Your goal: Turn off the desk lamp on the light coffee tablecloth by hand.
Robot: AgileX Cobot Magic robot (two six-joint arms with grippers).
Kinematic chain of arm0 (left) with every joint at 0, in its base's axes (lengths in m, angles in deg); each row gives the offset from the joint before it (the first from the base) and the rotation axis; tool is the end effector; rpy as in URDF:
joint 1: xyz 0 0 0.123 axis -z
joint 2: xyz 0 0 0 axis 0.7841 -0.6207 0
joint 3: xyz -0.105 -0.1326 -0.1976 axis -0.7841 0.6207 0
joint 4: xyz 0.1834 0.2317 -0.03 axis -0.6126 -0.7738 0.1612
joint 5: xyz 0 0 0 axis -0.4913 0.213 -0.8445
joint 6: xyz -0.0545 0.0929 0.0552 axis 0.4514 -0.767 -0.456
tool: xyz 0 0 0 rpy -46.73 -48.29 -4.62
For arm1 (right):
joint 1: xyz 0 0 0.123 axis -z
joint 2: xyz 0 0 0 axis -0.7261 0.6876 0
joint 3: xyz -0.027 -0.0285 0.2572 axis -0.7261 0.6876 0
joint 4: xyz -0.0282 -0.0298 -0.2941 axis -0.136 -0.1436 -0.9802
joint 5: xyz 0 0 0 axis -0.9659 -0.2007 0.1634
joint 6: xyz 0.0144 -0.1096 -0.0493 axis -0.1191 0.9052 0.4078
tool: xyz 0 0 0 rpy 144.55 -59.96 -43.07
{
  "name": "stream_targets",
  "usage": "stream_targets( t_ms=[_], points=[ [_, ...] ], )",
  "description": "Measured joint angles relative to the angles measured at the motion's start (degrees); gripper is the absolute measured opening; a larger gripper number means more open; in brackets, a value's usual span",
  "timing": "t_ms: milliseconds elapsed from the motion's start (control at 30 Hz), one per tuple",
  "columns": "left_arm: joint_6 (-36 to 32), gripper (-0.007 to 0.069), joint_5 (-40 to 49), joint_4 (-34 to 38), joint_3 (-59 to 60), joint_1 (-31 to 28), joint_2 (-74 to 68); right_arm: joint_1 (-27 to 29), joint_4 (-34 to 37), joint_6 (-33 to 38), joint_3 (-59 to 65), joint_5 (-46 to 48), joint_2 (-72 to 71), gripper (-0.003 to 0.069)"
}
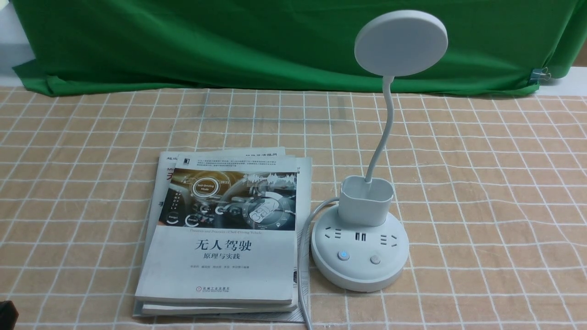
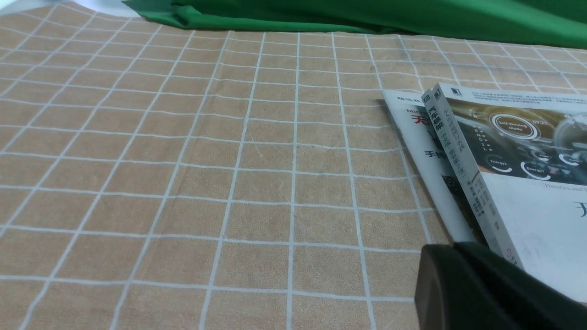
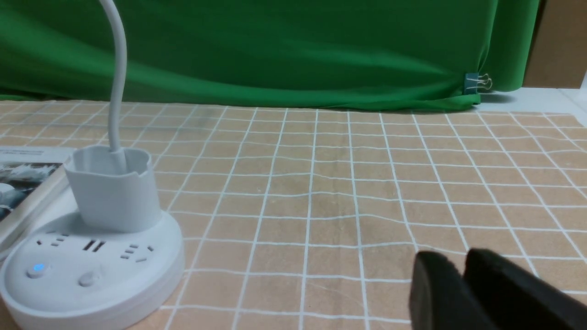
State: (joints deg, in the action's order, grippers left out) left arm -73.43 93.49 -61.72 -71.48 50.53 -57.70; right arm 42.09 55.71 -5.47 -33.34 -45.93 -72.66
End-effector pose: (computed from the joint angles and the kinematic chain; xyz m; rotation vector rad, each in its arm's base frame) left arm 0.1545 0.0048 0.1742 -0.0160 1.7988 0.0371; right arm 0.1560 0.0122 0.1857 -0.1085 1.7171 0.0221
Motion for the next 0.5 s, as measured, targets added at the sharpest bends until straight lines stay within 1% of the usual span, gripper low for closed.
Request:
stream_targets(
  t_ms=[500],
  points=[
    [-0.1,0.0005,0.0,0.0,0.0,0.0,0.0,0.0,0.0,0.0,0.0,0.0,0.0,0.0146]
  ],
)
